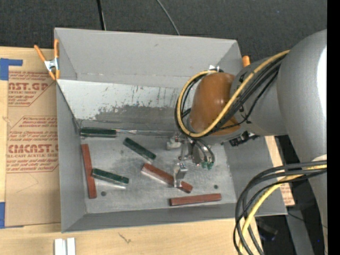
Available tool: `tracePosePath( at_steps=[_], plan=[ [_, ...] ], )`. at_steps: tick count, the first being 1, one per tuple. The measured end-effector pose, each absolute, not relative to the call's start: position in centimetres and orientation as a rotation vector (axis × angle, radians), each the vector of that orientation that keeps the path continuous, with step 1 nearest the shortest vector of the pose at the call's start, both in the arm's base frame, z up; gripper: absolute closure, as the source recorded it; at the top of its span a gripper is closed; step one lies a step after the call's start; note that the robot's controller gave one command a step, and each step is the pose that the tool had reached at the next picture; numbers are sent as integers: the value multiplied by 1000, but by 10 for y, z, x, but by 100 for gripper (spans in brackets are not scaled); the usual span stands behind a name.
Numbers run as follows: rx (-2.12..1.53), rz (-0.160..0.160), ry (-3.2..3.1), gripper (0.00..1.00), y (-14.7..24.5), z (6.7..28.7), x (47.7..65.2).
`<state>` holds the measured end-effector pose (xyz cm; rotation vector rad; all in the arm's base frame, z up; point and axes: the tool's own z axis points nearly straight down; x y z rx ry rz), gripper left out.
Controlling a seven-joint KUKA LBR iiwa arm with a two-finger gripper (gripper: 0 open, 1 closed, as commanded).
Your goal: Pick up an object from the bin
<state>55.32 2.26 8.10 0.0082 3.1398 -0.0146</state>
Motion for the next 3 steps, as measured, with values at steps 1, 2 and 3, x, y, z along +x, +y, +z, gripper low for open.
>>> tracePosePath(
  at_steps=[1,2,3],
  plan=[
    [-24,3,3117,100,57,76,509],
    [-23,3,3117,100,57,76,509],
    [-15,1,3136,100,49,236,519]
  ],
)
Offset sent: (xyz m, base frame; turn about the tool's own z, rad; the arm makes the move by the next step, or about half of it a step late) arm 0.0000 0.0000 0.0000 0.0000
